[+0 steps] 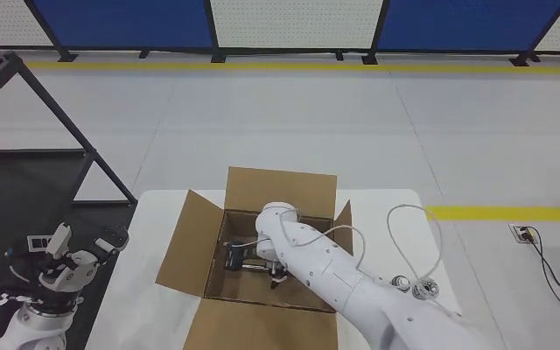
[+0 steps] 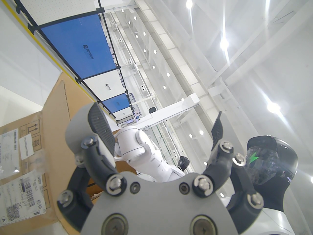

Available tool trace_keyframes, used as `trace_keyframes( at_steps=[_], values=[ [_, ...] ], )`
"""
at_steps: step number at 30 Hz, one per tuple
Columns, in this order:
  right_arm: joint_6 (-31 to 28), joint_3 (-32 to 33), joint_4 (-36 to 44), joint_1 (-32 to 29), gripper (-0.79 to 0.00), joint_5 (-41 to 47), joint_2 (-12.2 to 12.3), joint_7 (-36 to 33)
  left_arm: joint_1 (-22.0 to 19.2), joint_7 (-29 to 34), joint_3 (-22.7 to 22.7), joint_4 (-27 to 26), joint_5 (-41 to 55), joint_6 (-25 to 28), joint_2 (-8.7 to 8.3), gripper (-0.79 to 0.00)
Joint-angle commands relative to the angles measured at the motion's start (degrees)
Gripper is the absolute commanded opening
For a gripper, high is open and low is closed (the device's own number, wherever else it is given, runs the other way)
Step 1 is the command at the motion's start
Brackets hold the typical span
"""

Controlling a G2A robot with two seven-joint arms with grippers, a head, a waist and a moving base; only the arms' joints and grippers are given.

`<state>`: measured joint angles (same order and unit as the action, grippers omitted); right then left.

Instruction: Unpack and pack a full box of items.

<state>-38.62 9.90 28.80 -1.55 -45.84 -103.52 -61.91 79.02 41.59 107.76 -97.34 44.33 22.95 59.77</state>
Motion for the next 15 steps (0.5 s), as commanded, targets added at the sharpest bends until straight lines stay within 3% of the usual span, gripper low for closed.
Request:
trace_keyframes(
  at_steps=[1,9,15],
  values=[
    [0.69,0.06,-0.45,0.40,-0.570,-0.67,-0.49,0.24,0.00,0.00,0.00,0.00,0.00,0.00,0.00,0.000],
    [5.45,1.90,4.32,3.38,-0.533,-3.06,-0.36,-0.11,0.00,0.00,0.00,0.00,0.00,0.00,0.00,0.000],
    [10.61,4.97,16.52,3.73,-0.499,-5.99,3.55,-4.07,0.00,0.00,0.00,0.00,0.00,0.00,0.00,0.000]
  ],
)
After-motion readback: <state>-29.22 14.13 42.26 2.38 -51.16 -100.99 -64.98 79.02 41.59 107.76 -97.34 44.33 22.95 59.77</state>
